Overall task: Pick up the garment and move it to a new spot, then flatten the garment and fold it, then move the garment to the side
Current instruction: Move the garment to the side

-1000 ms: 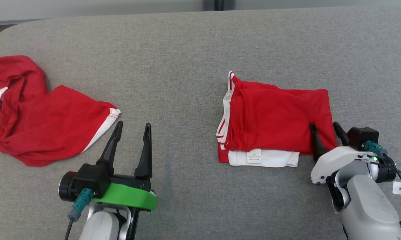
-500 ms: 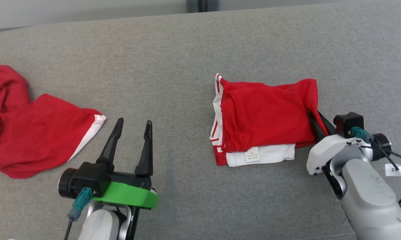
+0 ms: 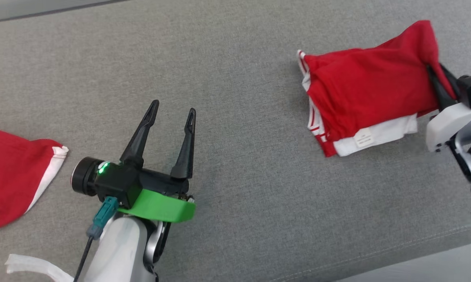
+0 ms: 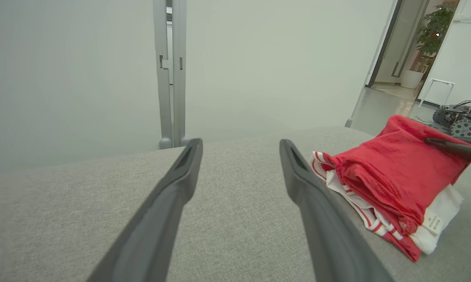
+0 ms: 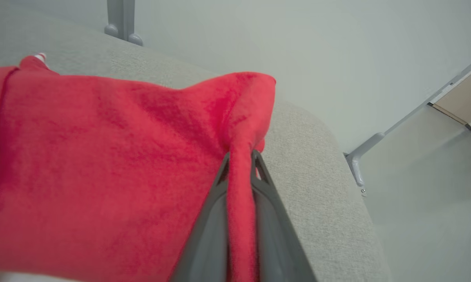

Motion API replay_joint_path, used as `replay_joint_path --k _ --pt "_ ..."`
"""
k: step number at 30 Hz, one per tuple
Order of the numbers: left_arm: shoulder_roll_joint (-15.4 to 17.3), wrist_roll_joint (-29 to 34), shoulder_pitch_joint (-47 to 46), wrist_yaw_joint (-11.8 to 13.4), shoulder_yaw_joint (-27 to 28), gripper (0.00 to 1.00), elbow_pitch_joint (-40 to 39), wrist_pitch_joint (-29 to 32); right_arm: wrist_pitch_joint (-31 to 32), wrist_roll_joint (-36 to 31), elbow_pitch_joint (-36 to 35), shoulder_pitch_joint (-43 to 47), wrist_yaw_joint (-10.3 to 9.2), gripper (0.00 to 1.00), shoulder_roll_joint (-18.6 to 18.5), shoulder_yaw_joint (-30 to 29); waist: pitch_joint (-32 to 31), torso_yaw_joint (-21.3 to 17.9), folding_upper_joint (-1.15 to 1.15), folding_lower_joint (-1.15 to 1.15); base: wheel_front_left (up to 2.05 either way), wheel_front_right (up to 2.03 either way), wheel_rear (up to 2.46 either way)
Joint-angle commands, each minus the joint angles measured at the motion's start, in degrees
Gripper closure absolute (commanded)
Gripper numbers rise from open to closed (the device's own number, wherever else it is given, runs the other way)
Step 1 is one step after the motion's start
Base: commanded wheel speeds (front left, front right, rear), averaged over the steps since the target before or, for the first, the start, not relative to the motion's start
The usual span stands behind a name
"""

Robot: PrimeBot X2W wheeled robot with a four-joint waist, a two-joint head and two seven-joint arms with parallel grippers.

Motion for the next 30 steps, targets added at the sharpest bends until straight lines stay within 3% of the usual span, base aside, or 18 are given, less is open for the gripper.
replay_joint_path --k 1,10,18,19,20,26,30 --pt "0.33 0.53 -1.71 -0.40 -0.20 0.00 -0.42 -0.02 -0.30 0.27 0.41 -1.72 -0.10 1.00 -1.25 -0.70 5.18 -3.44 0.00 0.00 0.00 0.00 0.00" --pt "0.39 3.13 -6.85 -1.35 -1.77 0.00 -2.94 -0.02 -0.52 -1.85 5.52 -7.61 -0.10 1.00 -9.12 -5.54 12.54 -2.86 0.00 0.00 0.00 0.00 0.00" --pt "0.82 3.73 -8.43 -1.75 -2.44 0.00 -4.54 -0.02 -0.51 -5.55 9.76 -11.21 -0.10 1.00 -11.18 -11.23 14.99 -1.93 0.00 0.00 0.00 0.00 0.00" --pt "0.81 3.71 -8.48 -1.77 -2.48 0.00 -4.53 -0.02 -0.52 -6.20 9.98 -11.36 -0.10 0.59 -11.14 -11.78 14.96 -1.81 0.00 0.00 0.00 0.00 0.00" --pt "0.79 3.64 -8.52 -1.80 -2.52 0.00 -4.43 -0.02 -0.51 -6.88 10.24 -11.55 -0.10 0.00 -11.07 -12.69 14.80 -1.63 0.00 0.00 0.00 0.00 0.00" --pt "0.55 2.39 -7.46 -1.79 -1.96 0.00 -3.91 -0.03 -0.49 -9.81 8.21 -10.08 -0.10 0.00 -8.79 -18.10 11.69 -0.50 0.00 0.00 0.00 0.00 0.00" --pt "0.37 1.48 -5.70 -1.69 -1.03 0.00 -3.39 -0.02 -0.49 -10.21 3.56 -8.03 -0.09 0.00 -5.69 -18.14 7.27 0.30 0.00 0.00 0.00 0.00 0.00"
